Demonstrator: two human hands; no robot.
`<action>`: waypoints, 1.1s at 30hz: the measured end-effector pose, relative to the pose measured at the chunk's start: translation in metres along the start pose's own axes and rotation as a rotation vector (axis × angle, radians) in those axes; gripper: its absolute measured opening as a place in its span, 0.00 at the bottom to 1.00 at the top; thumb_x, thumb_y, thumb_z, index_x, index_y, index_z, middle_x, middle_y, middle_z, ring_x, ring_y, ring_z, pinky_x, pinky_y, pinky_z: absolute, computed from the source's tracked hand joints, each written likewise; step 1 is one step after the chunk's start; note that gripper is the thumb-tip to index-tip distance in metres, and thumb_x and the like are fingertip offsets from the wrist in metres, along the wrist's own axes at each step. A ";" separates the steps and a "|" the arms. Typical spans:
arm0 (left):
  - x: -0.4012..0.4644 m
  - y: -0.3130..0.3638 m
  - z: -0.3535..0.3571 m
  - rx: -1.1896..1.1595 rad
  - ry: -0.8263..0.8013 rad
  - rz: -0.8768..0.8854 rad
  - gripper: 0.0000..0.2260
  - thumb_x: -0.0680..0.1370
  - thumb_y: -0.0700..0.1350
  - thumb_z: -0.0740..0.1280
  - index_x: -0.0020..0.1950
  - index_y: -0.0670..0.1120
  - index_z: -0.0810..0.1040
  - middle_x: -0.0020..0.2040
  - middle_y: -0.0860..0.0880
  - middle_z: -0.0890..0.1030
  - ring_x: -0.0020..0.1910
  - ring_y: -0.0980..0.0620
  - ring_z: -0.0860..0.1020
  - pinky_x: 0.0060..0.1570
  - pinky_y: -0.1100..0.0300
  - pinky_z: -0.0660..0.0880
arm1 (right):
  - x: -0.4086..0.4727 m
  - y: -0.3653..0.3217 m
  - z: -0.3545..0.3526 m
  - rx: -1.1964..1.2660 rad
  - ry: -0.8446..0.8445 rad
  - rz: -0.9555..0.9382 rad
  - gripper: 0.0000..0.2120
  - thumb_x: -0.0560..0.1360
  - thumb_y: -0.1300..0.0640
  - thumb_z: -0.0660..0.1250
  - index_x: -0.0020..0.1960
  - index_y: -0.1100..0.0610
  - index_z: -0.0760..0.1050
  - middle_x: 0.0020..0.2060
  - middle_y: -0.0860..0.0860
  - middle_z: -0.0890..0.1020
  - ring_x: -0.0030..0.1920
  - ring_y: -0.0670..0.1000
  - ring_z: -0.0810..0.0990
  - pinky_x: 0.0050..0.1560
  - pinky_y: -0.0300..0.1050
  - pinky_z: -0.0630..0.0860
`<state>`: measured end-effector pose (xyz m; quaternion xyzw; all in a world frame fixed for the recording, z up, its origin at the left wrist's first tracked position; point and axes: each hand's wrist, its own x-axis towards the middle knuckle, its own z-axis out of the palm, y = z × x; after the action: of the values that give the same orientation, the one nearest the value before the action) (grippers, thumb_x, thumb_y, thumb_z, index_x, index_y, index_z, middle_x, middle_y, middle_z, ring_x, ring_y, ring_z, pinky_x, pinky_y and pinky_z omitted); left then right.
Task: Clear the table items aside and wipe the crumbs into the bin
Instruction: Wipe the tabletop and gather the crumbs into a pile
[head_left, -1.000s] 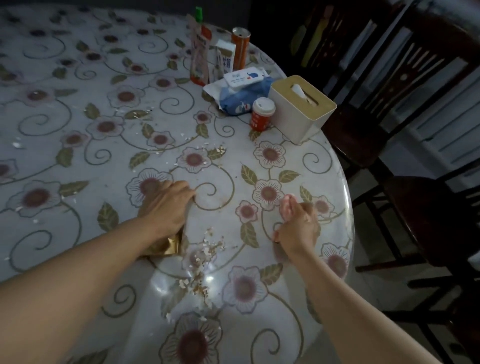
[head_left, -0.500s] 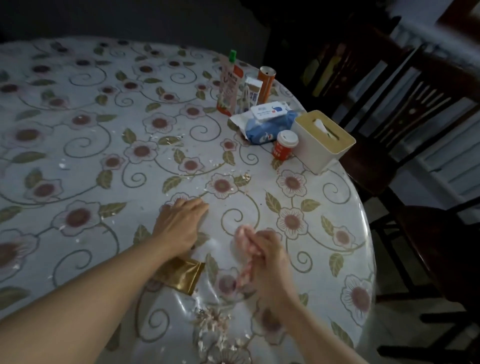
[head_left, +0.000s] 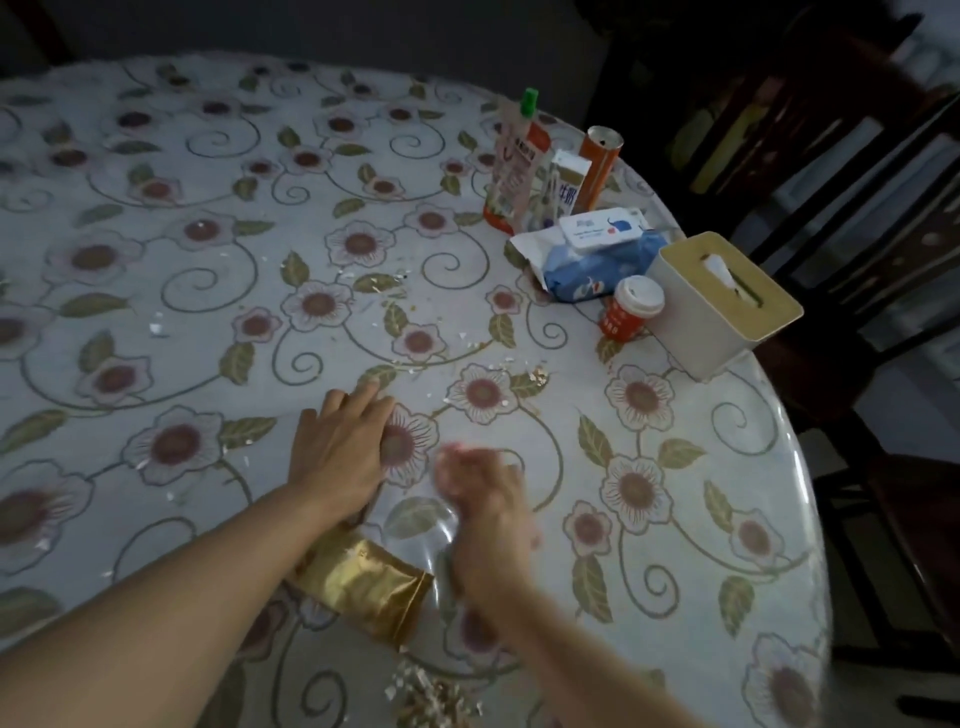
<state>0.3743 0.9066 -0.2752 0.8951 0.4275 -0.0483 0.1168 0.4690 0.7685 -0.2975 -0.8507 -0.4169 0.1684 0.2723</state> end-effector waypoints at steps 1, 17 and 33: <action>0.000 0.000 -0.001 0.001 -0.023 0.003 0.27 0.76 0.42 0.62 0.74 0.51 0.60 0.78 0.53 0.55 0.69 0.46 0.62 0.64 0.48 0.66 | -0.012 -0.015 0.015 0.018 -0.059 -0.084 0.20 0.72 0.66 0.61 0.57 0.46 0.76 0.54 0.40 0.73 0.53 0.42 0.69 0.52 0.40 0.72; 0.039 -0.034 -0.011 0.004 0.009 -0.149 0.27 0.78 0.39 0.58 0.76 0.49 0.56 0.78 0.51 0.55 0.73 0.46 0.57 0.67 0.48 0.63 | 0.154 0.059 -0.054 -0.238 0.240 0.354 0.33 0.68 0.69 0.63 0.71 0.56 0.64 0.71 0.55 0.60 0.67 0.60 0.63 0.70 0.52 0.62; 0.011 -0.064 -0.051 -0.048 -0.039 -0.079 0.17 0.77 0.38 0.58 0.64 0.49 0.70 0.67 0.52 0.72 0.64 0.47 0.71 0.57 0.51 0.70 | 0.015 -0.109 0.035 0.177 -0.196 -0.323 0.12 0.70 0.71 0.59 0.45 0.60 0.79 0.47 0.52 0.77 0.47 0.52 0.75 0.43 0.44 0.74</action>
<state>0.3308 0.9663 -0.2384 0.8734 0.4612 -0.0604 0.1445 0.3920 0.8468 -0.2604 -0.7252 -0.5558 0.2404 0.3276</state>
